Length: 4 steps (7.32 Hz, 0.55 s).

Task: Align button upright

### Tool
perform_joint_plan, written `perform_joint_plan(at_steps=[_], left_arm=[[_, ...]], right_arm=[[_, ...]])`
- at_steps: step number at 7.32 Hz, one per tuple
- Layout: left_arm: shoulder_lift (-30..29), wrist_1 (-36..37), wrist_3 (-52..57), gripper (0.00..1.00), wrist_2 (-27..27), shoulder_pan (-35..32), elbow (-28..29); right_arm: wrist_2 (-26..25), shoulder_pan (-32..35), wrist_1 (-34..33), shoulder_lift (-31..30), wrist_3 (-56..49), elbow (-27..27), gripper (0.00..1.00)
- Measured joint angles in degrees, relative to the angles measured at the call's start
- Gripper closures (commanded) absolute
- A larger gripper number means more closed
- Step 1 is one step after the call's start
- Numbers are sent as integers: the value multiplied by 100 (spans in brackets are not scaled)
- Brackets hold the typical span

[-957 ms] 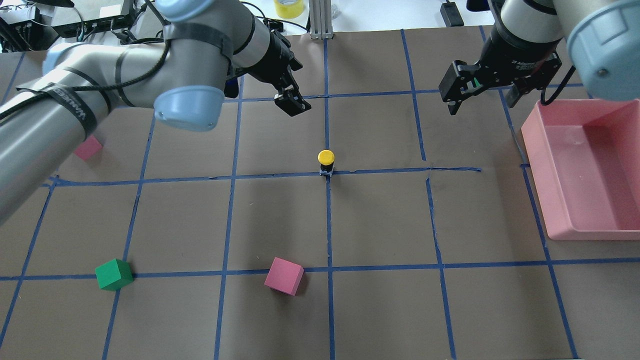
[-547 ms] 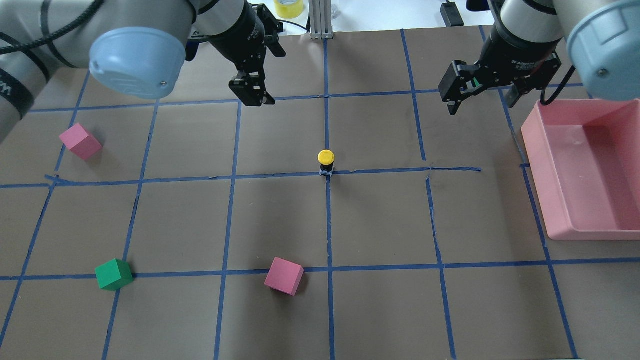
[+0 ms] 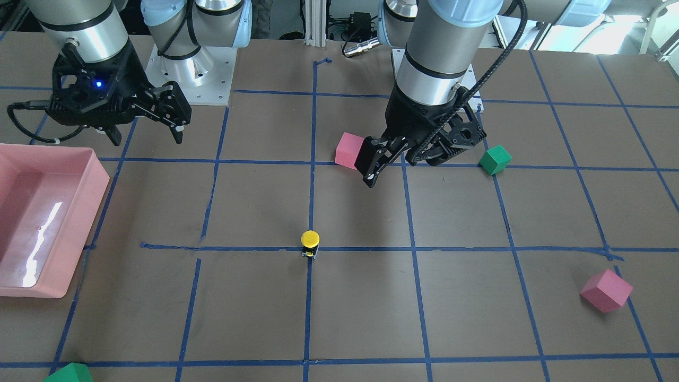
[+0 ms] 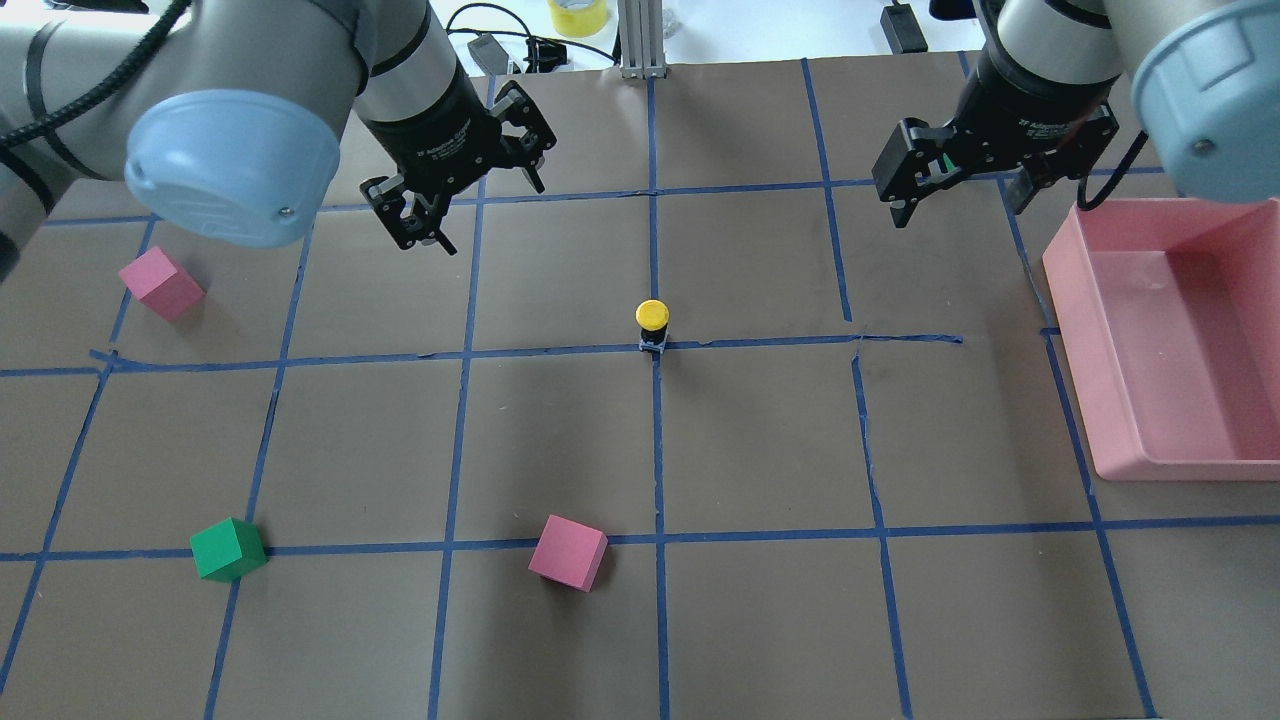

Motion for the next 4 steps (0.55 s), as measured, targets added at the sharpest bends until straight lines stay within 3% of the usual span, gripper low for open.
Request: perform_joint_plan(at_steps=[4], left_arm=[[7,-307,2786,0,40,487,5]], right_arm=[[25,55,-2,-32,350,-26,0]])
